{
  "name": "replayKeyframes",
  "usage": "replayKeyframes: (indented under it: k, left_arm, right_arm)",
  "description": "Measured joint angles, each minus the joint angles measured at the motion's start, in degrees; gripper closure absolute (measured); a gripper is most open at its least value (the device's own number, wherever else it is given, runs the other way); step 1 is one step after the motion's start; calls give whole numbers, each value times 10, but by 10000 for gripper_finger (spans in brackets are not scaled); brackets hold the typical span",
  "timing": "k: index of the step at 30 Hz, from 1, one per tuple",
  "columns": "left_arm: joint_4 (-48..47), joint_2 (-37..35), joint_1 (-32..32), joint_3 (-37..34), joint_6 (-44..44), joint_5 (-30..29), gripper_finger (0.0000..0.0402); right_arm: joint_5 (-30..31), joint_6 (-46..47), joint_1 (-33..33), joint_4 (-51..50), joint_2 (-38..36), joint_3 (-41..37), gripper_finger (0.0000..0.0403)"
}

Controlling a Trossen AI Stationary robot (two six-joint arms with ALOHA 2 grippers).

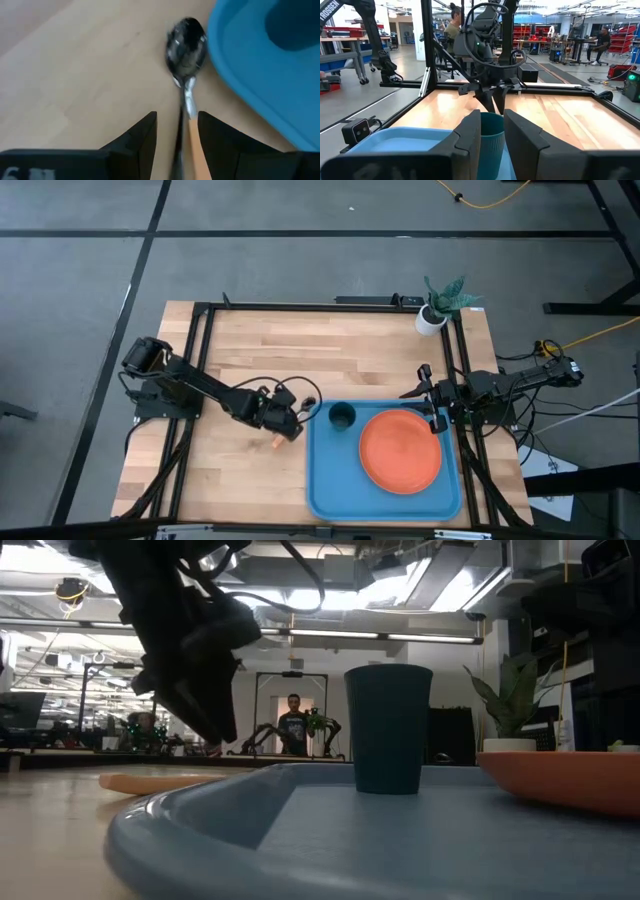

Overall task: Pick and place plate/cup/fork/spoon on tray
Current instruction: Put the black spoon on the blue serving tray to the bottom left of the green cup

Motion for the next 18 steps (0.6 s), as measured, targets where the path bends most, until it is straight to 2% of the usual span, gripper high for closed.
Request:
replayKeyframes:
  k: [7, 12, 18]
  left_arm:
    - [0, 2, 0, 0, 3, -7, 265]
    - [0, 2, 0, 0, 70, -7, 265]
    - [25, 2, 9, 0, 73, -7, 265]
  right_arm:
    - [0, -1, 0, 0, 0, 0, 313]
    - [0, -1, 0, 0, 0, 0, 313]
    - [0, 0, 0, 0, 0, 0, 313]
